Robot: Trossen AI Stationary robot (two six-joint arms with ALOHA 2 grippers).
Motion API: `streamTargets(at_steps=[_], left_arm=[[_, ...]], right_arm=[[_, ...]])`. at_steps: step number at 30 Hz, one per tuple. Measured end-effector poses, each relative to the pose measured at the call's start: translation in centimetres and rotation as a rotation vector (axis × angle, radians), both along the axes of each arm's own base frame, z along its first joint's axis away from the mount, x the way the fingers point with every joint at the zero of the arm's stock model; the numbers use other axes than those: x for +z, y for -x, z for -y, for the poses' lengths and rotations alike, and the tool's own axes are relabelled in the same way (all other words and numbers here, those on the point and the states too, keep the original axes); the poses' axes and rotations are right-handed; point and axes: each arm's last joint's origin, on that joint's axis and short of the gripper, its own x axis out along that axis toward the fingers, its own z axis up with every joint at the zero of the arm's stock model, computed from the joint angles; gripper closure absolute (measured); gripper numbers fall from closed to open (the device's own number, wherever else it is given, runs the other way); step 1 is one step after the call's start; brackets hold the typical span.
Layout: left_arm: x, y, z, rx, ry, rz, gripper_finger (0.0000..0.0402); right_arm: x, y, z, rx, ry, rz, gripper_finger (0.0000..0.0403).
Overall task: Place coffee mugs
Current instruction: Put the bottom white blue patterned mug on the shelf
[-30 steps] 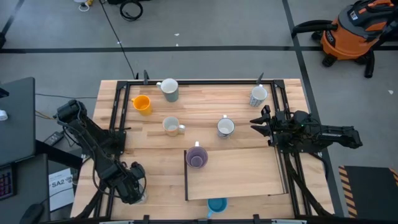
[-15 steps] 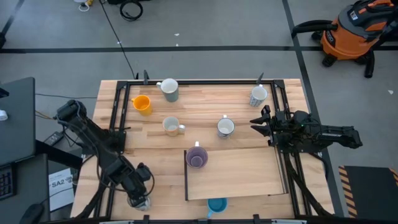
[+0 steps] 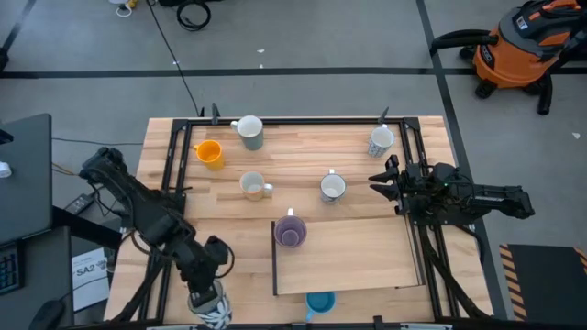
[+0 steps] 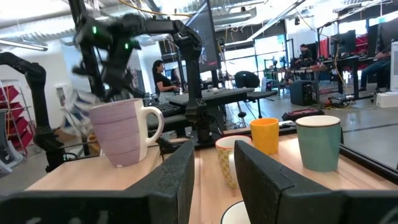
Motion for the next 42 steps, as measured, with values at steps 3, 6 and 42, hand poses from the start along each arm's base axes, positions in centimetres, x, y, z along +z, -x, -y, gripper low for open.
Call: streamTargets(at_steps=[3, 6, 42], left_arm=[[2.6, -0.8, -0.8, 0.044, 0.055, 0.067, 0.0371], [4.9, -1.6, -2.0, 0.105, 0.089, 0.14, 0.0371], [5.8, -19.0, -18.1, 0.576, 0.248, 0.156, 0.0372]], right_arm=[[0.0, 0.0, 0.0, -0.001, 0.0, 0.0, 0.0282], [0.0, 0.0, 0.0, -0.001, 0.0, 0.0, 0.0282], [0.0, 0.0, 0.0, -0.002, 0.0, 0.0, 0.0282]])
